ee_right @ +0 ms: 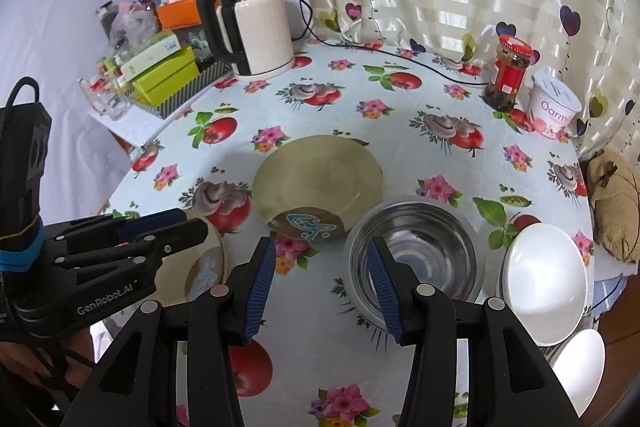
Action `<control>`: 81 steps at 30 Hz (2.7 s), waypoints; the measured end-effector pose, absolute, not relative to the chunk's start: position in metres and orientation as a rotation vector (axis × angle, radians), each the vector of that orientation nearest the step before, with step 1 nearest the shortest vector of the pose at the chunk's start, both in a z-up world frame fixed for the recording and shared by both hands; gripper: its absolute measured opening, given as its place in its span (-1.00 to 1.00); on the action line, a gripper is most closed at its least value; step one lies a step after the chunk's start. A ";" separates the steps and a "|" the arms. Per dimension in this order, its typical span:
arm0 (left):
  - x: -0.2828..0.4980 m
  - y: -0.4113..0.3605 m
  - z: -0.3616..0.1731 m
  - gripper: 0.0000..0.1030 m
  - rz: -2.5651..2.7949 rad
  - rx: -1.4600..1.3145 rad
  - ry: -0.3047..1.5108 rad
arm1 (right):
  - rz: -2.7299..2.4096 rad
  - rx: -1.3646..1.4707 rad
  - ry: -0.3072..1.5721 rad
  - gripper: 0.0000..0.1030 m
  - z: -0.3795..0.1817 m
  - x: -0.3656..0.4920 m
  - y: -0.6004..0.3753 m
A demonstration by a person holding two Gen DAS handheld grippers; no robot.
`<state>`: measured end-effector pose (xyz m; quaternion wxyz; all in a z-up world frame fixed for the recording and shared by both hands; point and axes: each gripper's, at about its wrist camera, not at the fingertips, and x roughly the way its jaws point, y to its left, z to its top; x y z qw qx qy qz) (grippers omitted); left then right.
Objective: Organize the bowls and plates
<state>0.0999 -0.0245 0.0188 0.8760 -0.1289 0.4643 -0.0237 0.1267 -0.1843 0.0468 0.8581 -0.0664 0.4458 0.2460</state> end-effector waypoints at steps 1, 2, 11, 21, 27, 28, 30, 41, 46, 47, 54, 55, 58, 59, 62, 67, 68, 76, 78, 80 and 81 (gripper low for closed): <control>0.101 -0.025 0.018 -0.46 -0.050 -0.270 0.970 | 0.516 -0.139 0.937 -0.07 0.047 0.126 -0.184; 0.103 -0.025 0.018 -0.46 -0.050 -0.271 0.972 | 0.516 -0.139 0.937 -0.07 0.047 0.126 -0.184; 0.116 -0.028 0.014 -0.46 -0.061 -0.277 0.977 | 0.512 -0.133 0.943 -0.07 0.045 0.132 -0.185; 0.131 -0.024 0.009 -0.46 -0.058 -0.294 0.983 | 0.505 -0.104 0.950 -0.07 0.041 0.156 -0.195; 0.139 -0.017 0.003 -0.46 -0.042 -0.298 0.995 | 0.510 -0.092 0.954 -0.07 0.039 0.171 -0.196; 0.141 -0.016 0.002 -0.46 -0.041 -0.299 0.996 | 0.511 -0.092 0.955 -0.07 0.038 0.173 -0.196; 0.144 -0.014 0.000 -0.46 -0.035 -0.302 1.002 | 0.515 -0.094 0.958 -0.07 0.036 0.177 -0.194; 0.164 0.005 -0.017 -0.46 -0.014 -0.360 1.027 | 0.554 -0.093 1.027 -0.07 0.014 0.213 -0.181; 0.174 0.010 -0.027 -0.46 -0.011 -0.383 1.045 | 0.554 -0.094 1.057 -0.10 0.002 0.228 -0.175; 0.175 0.011 -0.029 -0.46 -0.010 -0.387 1.047 | 0.554 -0.094 1.063 -0.12 -0.001 0.231 -0.175; 0.185 0.015 -0.041 -0.46 0.003 -0.407 1.065 | 0.541 -0.097 1.108 -0.35 -0.018 0.251 -0.171; 0.185 0.016 -0.043 -0.46 0.003 -0.411 1.067 | 0.540 -0.096 1.115 -0.35 -0.021 0.254 -0.171; 0.188 0.017 -0.047 -0.46 0.003 -0.414 1.076 | 0.536 -0.094 1.142 -0.37 -0.029 0.261 -0.169; 0.189 0.017 -0.049 -0.46 0.002 -0.416 1.079 | 0.534 -0.095 1.150 -0.37 -0.032 0.263 -0.169; 0.192 0.017 -0.054 -0.46 -0.001 -0.424 1.092 | 0.530 -0.099 1.172 -0.37 -0.039 0.269 -0.167; 0.195 0.015 -0.061 -0.46 -0.011 -0.435 1.111 | 0.525 -0.108 1.202 -0.44 -0.049 0.275 -0.165; 0.195 0.015 -0.062 -0.46 -0.016 -0.441 1.112 | 0.525 -0.111 1.204 -0.46 -0.050 0.276 -0.165; 0.198 0.012 -0.063 -0.46 -0.022 -0.437 1.105 | 0.520 -0.112 1.212 -0.54 -0.054 0.283 -0.167; 0.197 0.012 -0.063 -0.47 -0.023 -0.434 1.102 | 0.522 -0.112 1.212 -0.60 -0.054 0.284 -0.167; 0.197 0.012 -0.063 -0.46 -0.025 -0.433 1.100 | 0.522 -0.110 1.213 -0.60 -0.054 0.284 -0.167; 0.197 0.013 -0.063 -0.46 -0.026 -0.435 1.098 | 0.523 -0.109 1.213 -0.60 -0.054 0.284 -0.167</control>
